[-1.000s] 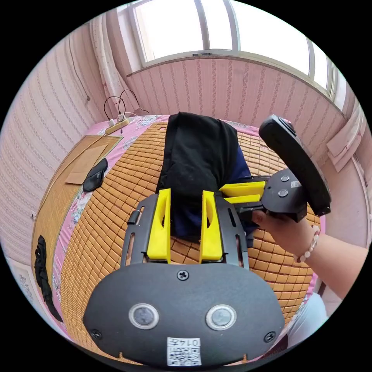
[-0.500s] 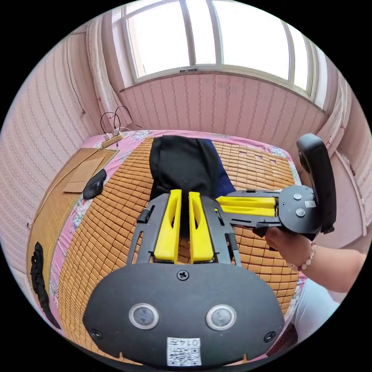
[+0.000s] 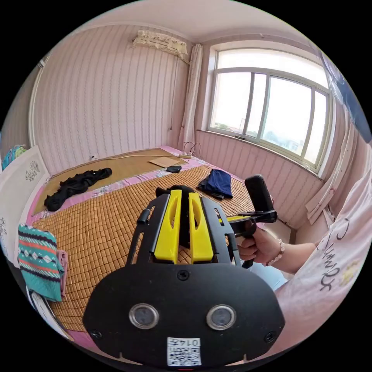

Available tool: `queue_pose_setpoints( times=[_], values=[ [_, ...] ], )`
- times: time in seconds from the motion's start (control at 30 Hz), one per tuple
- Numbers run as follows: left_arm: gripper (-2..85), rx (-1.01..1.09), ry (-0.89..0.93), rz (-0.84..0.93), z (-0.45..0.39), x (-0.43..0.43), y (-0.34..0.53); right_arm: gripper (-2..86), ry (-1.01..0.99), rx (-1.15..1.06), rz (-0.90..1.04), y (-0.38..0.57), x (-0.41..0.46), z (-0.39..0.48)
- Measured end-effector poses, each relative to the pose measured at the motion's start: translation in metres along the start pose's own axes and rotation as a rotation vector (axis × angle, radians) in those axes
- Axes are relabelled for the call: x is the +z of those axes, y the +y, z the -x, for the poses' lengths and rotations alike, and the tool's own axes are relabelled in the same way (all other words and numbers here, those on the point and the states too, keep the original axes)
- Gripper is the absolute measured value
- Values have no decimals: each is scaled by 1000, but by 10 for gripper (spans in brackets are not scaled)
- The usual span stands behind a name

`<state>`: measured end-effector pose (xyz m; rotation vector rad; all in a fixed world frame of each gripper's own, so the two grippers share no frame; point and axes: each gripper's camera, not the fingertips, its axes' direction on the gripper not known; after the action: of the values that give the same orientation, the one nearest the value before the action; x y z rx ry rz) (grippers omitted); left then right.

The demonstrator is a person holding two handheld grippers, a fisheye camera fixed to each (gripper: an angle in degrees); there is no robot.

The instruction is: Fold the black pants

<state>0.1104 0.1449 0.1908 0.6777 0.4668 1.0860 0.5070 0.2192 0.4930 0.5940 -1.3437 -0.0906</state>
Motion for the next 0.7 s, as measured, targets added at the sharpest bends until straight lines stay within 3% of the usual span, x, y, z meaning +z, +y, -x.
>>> queue_pose_setpoints(
  times=[0.13,0.3,0.5,0.57,0.7],
  values=[
    [33,109,-155,-120,4,-98,1,22,37,-233,32,-31,40,84],
    [38,137,-67,-174,6,-116,-1,22,95,-250,-23,-35,27,105],
    [53,-35,218,-36,20,-15,77,25,359,20,66,20,1,34],
    [54,-67,226,43,25,6,115,28,565,186,141,53,-4,-12],
    [55,-211,135,221,52,1,216,35,738,412,344,99,-4,-82]
  ],
)
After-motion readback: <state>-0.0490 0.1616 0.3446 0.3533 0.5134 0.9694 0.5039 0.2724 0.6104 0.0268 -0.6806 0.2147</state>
